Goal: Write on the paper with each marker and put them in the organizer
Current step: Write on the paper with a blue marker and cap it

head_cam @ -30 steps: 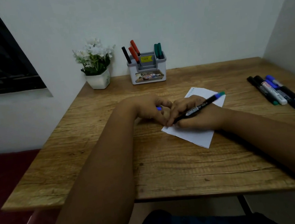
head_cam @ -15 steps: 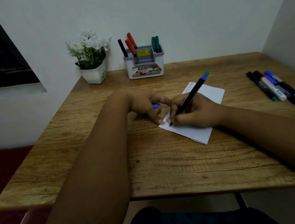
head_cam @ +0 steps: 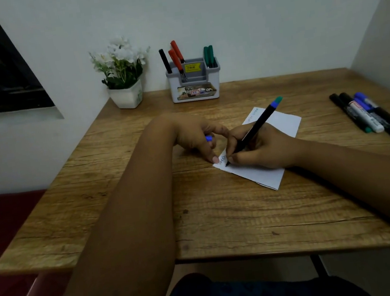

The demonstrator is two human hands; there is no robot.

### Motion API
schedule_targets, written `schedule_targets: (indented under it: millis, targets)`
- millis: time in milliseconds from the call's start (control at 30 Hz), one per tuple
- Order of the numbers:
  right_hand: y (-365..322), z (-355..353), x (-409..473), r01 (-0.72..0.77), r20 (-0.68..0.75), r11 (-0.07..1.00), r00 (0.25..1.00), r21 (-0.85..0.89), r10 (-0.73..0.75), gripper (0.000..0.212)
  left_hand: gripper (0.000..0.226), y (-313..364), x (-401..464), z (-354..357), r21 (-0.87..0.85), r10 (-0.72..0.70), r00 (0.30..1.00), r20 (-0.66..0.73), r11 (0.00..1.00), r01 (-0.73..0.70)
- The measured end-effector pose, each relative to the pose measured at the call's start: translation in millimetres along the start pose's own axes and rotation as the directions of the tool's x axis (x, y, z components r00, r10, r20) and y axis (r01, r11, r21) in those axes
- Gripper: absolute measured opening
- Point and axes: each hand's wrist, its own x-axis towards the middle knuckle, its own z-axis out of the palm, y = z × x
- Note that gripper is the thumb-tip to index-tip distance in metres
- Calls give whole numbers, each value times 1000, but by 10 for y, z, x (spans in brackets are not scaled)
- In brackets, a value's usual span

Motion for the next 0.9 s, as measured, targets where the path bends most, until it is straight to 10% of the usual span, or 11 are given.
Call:
schedule_targets:
  millis: [900]
  targets:
    - [22, -31, 1, -43, -40, 999, 998, -28, 42, 13, 70, 18, -6, 1, 10, -17, 1000, -20, 1000, 17]
